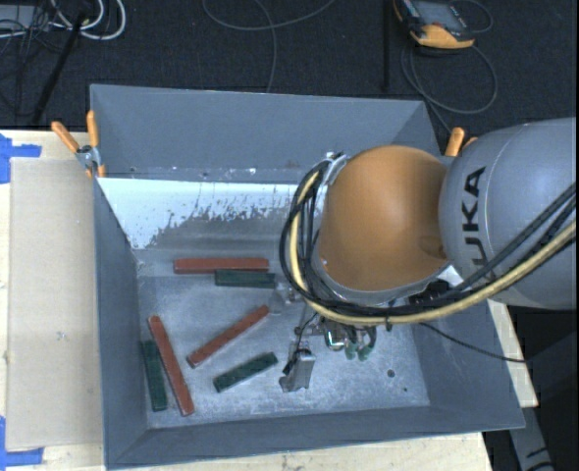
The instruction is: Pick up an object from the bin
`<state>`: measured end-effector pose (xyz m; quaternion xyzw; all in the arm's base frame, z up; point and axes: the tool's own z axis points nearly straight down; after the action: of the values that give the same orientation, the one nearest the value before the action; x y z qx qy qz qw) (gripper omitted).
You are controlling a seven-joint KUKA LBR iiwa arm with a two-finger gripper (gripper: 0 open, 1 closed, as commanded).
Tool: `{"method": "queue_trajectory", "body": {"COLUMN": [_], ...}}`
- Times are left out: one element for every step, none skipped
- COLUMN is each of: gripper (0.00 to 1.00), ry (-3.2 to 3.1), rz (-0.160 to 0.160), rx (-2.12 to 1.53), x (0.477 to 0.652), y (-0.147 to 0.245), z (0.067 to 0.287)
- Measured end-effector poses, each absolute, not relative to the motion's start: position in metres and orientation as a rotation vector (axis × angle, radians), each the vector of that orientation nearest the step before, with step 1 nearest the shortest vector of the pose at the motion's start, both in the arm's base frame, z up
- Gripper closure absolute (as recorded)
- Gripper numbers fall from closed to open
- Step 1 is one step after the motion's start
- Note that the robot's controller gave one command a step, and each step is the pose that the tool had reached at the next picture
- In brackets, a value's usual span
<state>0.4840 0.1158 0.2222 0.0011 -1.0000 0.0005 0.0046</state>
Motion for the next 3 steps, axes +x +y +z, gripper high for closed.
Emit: {"method": "queue_trajectory", "body": {"gripper": [0.00,1.00,0.00], "ry": [-3.073,-3.078,-3.078], "rz": [0.000,-0.001,-0.001], "rx": [0.623,0.614,0.613], "x": [0.5080,0.5089,0.5089], "y": [0.1199,0.1193,0.1193], "z": [0.0842,0.0865,0.0865]}}
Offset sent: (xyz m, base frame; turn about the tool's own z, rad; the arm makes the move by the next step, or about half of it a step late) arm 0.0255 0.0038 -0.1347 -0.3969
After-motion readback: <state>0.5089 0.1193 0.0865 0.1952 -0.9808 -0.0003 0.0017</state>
